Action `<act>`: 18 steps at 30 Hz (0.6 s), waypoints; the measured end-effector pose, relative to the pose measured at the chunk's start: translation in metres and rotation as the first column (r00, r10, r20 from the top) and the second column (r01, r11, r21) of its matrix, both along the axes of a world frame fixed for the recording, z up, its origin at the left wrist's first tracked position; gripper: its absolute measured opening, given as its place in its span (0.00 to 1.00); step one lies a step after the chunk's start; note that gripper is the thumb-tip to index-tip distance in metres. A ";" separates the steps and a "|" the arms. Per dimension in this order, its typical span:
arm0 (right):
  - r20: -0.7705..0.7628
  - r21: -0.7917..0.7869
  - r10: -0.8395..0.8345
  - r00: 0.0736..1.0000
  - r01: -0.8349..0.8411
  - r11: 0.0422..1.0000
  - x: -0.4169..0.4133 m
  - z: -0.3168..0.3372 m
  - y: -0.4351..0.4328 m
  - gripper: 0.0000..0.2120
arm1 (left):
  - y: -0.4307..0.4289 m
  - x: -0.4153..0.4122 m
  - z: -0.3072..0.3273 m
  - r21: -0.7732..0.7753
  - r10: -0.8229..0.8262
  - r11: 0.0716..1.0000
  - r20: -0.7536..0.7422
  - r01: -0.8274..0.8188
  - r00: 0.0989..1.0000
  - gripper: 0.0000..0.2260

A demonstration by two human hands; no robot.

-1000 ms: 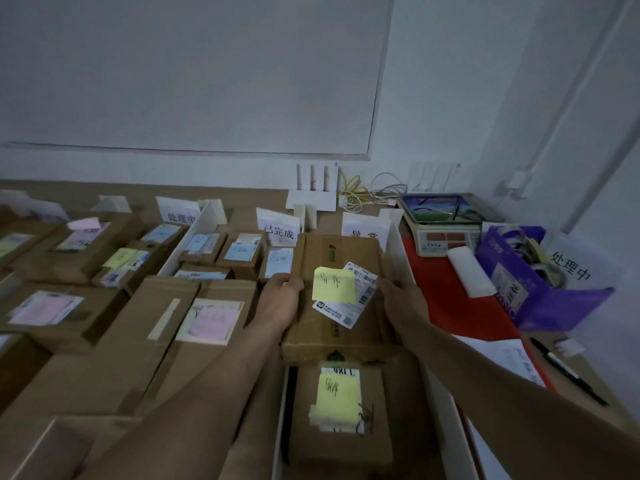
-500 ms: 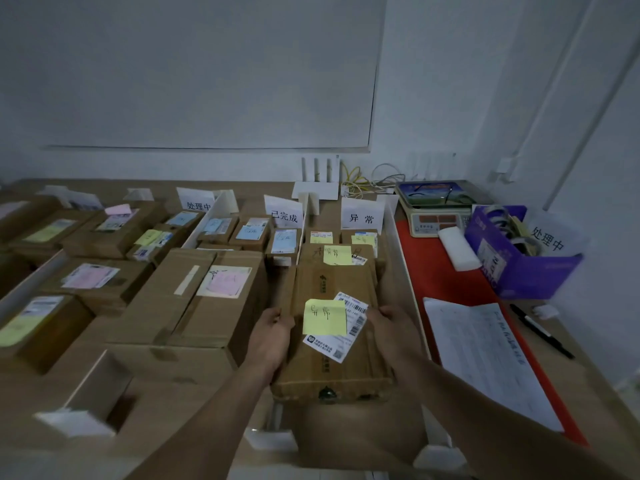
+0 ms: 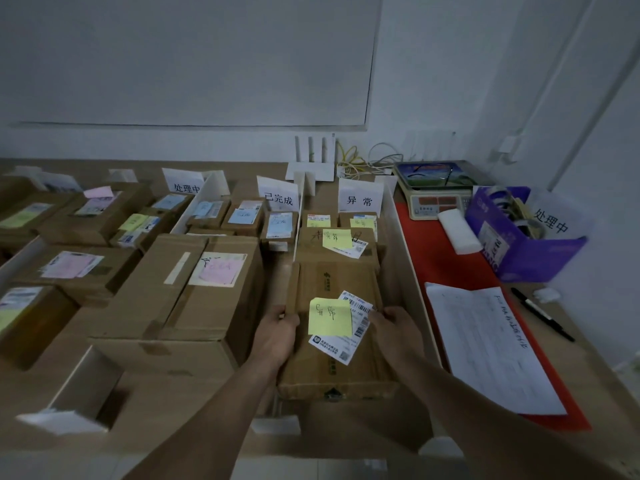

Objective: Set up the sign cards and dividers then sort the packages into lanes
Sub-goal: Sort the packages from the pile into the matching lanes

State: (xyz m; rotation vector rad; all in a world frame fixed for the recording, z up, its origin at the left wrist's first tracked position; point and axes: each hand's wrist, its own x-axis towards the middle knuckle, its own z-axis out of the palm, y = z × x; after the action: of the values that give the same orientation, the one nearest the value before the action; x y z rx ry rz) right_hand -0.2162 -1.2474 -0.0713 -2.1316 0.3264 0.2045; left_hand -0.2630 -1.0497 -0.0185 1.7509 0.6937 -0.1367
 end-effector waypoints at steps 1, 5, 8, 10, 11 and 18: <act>0.007 -0.004 -0.005 1.000 0.005 1.000 0.002 0.000 0.001 0.13 | 0.000 0.002 0.001 0.007 -0.002 1.000 0.009 0.002 1.000 0.07; 0.005 0.008 -0.015 1.000 0.015 1.000 0.005 -0.001 0.005 0.12 | 0.002 0.009 0.002 0.028 -0.022 0.999 0.016 0.022 1.000 0.13; -0.009 -0.008 0.011 1.000 -0.011 1.000 0.004 -0.003 0.005 0.12 | 0.004 0.010 0.002 0.035 -0.032 0.999 -0.003 0.032 0.999 0.17; -0.017 -0.011 0.017 1.000 -0.017 1.000 0.004 -0.002 0.005 0.12 | 0.004 0.011 0.001 0.038 -0.039 0.998 -0.017 0.040 0.999 0.19; -0.018 -0.013 0.018 1.000 -0.018 1.000 0.003 0.001 0.005 0.13 | 0.004 0.012 0.001 0.041 -0.043 0.998 -0.020 0.044 0.999 0.19; -0.022 -0.029 0.040 0.999 -0.041 0.999 0.001 0.018 0.004 0.12 | 0.007 0.007 0.008 0.068 -0.028 0.997 -0.021 0.030 0.999 0.22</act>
State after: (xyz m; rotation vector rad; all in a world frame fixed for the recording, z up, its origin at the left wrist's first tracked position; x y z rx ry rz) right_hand -0.2148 -1.2438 -0.0532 -2.1673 0.3006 0.2476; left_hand -0.2564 -1.0423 -0.0108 1.8277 0.6948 -0.1523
